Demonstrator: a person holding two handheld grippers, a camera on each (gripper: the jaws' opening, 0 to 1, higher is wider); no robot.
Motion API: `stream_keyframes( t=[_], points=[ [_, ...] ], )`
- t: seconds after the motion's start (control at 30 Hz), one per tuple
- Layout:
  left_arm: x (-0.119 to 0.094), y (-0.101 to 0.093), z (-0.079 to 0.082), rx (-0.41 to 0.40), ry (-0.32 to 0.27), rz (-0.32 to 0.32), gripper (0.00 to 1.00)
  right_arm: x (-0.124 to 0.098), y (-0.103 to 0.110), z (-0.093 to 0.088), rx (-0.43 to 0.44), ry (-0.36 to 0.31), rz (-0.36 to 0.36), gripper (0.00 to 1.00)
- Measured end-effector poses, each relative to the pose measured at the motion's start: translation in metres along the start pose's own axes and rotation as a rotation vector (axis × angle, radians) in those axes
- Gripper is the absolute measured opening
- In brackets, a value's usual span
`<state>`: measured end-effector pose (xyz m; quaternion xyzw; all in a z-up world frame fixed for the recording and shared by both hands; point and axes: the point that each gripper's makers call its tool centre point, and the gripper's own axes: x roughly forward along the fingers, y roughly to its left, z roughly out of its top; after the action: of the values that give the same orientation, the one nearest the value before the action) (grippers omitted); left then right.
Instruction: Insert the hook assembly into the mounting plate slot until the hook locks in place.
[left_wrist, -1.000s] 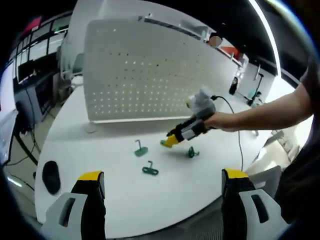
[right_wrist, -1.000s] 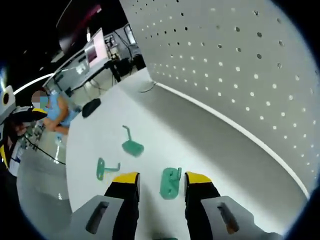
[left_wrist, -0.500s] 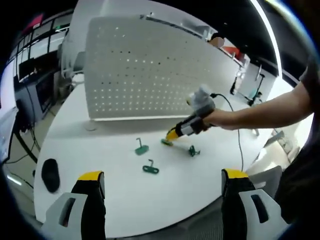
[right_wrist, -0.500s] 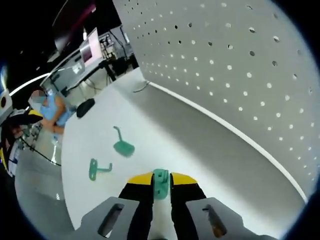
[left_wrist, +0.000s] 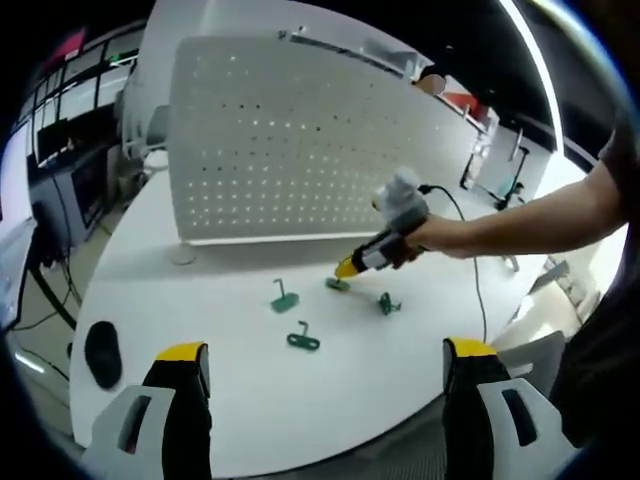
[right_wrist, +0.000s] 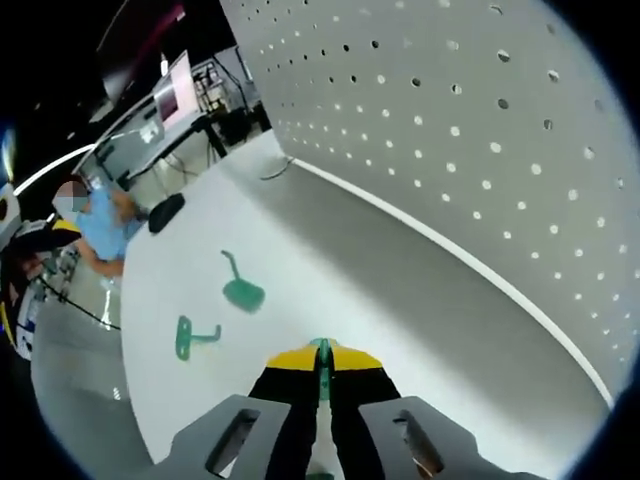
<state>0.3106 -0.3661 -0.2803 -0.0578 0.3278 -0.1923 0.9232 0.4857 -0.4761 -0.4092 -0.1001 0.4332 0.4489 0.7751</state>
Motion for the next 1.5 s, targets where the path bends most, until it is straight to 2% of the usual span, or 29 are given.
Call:
stream_keyframes(
  t=[0.2, 0.5, 0.67, 0.83, 1.17, 1.33, 1.5],
  points=[
    [0.0, -0.004, -0.001, 0.005, 0.002, -0.006, 0.99, -0.008, 0.0, 0.0, -0.009, -0.018, -0.016, 0.0],
    [0.003, -0.01, 0.011, 0.024, -0.022, -0.022, 0.99, -0.029, -0.002, 0.012, -0.009, -0.06, -0.023, 0.0],
    [0.005, -0.018, 0.013, 0.046, -0.021, -0.047, 0.99, -0.037, 0.004, 0.008, -0.004, -0.062, -0.015, 0.0],
    [0.005, -0.025, 0.018, 0.054, -0.03, -0.061, 0.99, -0.052, 0.011, 0.013, -0.012, -0.102, -0.023, 0.0],
    [0.01, -0.042, 0.023, 0.09, -0.028, -0.09, 0.99, -0.094, 0.027, 0.039, -0.019, -0.222, -0.023, 0.0],
    [0.017, -0.052, 0.024, 0.086, -0.02, -0.113, 0.98, -0.099, 0.03, 0.029, -0.005, -0.227, -0.015, 0.0],
    [0.018, -0.064, 0.033, 0.092, -0.05, -0.132, 0.97, -0.115, 0.039, 0.028, 0.003, -0.267, -0.018, 0.0]
  ],
)
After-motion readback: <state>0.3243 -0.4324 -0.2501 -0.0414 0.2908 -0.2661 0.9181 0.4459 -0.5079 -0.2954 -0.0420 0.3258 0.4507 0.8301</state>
